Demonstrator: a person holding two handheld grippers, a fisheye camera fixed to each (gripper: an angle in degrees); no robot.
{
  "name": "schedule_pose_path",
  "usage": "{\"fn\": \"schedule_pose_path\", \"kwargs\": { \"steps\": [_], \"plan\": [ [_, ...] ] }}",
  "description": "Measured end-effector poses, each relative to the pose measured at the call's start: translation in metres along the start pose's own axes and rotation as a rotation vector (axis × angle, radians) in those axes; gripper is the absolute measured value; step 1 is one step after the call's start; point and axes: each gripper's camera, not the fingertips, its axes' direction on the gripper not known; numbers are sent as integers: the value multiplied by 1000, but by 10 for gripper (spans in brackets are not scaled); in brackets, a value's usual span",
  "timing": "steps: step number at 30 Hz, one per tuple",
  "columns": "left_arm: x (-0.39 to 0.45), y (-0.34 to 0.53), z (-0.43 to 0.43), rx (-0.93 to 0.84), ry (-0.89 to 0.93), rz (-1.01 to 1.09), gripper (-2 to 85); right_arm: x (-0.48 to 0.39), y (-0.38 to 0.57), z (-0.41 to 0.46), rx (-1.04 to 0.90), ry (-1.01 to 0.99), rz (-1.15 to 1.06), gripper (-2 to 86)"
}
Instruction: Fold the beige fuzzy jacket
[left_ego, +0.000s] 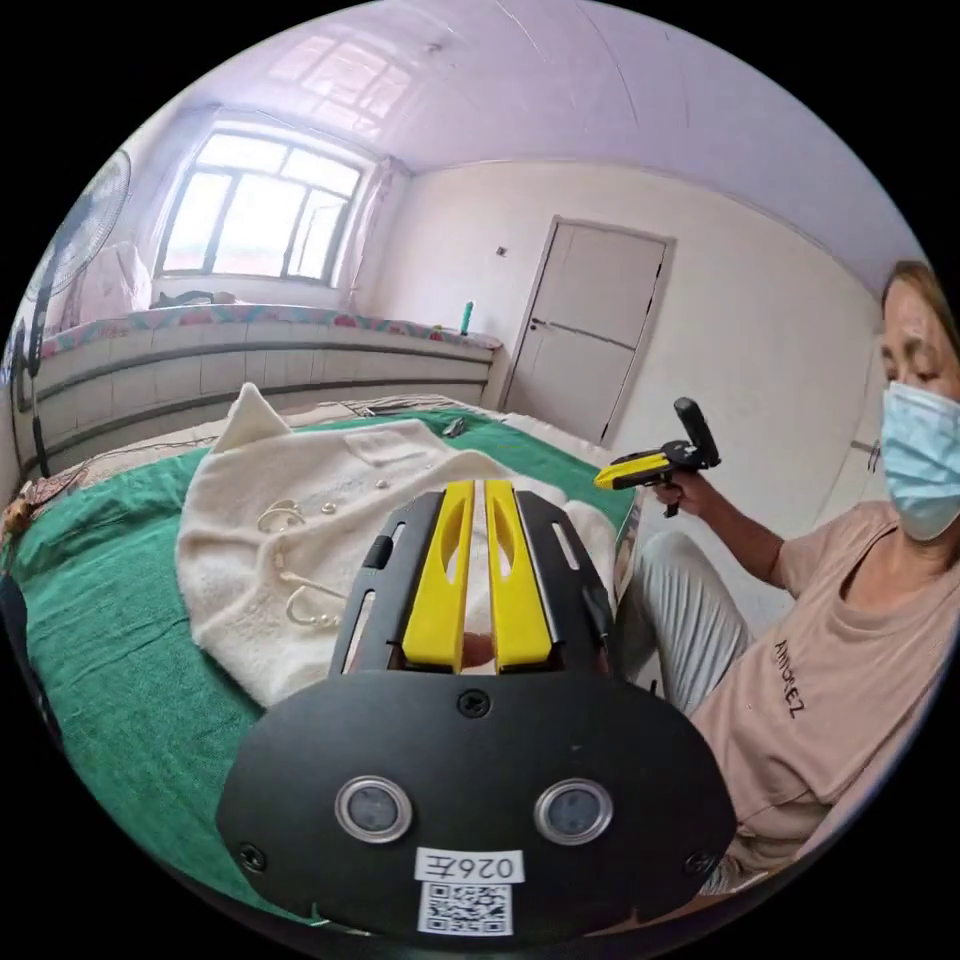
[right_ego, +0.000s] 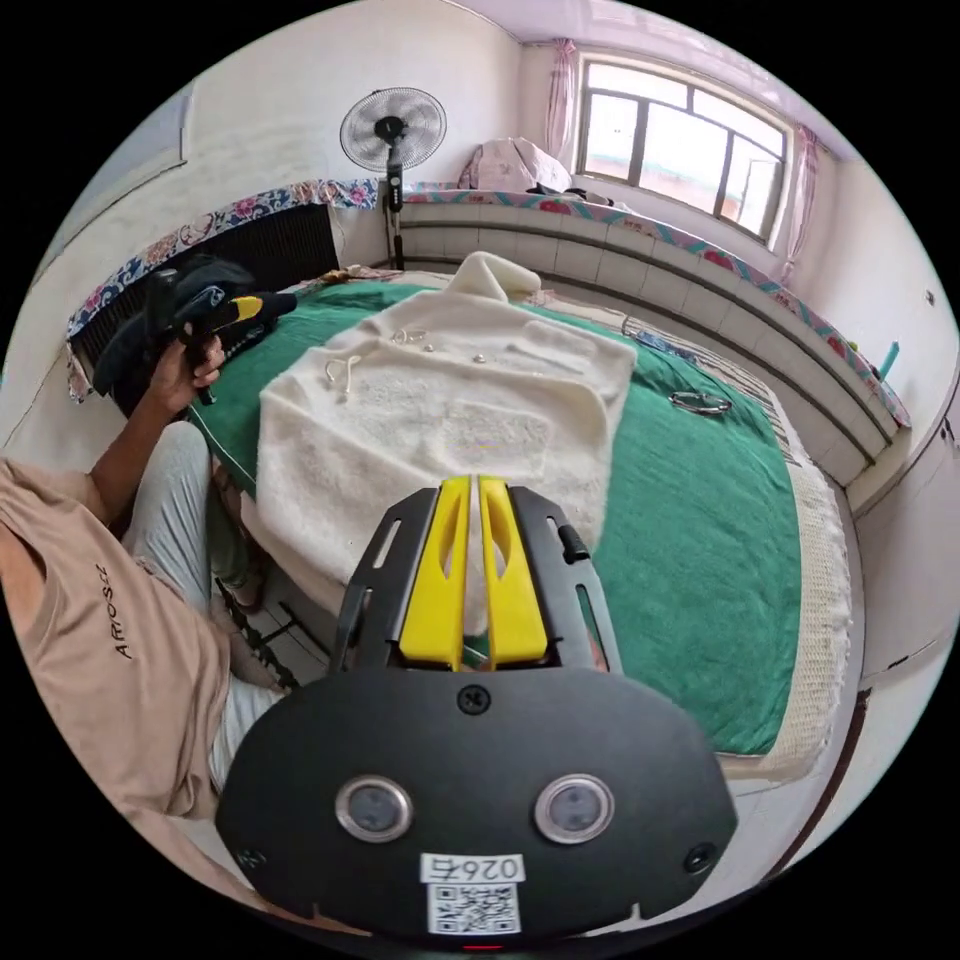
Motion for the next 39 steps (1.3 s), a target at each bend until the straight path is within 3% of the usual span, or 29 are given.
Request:
{"fn": "schedule_pose_path", "kwargs": {
  "steps": [2,6,8,10,13,19,22,25,27,29,36,37,39],
  "plan": [
    [21,-4,54,-207,-57,51,222,-2,6,23,-143,23,36,79],
    [36,-5,117,-421,-36,126,188,5,9,53,-229,-13,108,146],
    [40,2,159,-638,39,162,89,7,9,83,-328,-102,127,104],
    [37,-3,160,-628,94,145,49,4,3,99,-395,-167,113,34],
    [34,-14,140,-588,134,129,12,-15,-10,75,-279,-148,58,-7],
    [33,-45,69,-287,-92,188,2,-61,-69,-6,137,129,-126,-12],
    [3,-55,65,-211,-184,138,4,-63,-128,9,230,241,-167,-12],
    [-55,-53,96,-240,-260,-9,8,-46,-202,69,216,219,-130,-10],
    [-98,-44,125,-380,-308,-148,0,-28,-247,129,86,186,-49,-3],
    [-131,-33,144,-545,-311,-237,-8,-10,-282,209,-176,209,54,5],
    [-112,-55,113,-307,-114,-93,-10,-64,-254,216,17,208,-130,-9],
    [-113,-55,127,-341,-113,-47,-10,-73,-242,221,32,155,-181,-9],
    [-127,-47,170,-572,-79,-28,-10,-83,-235,254,-121,74,-292,-9]
  ]
}}
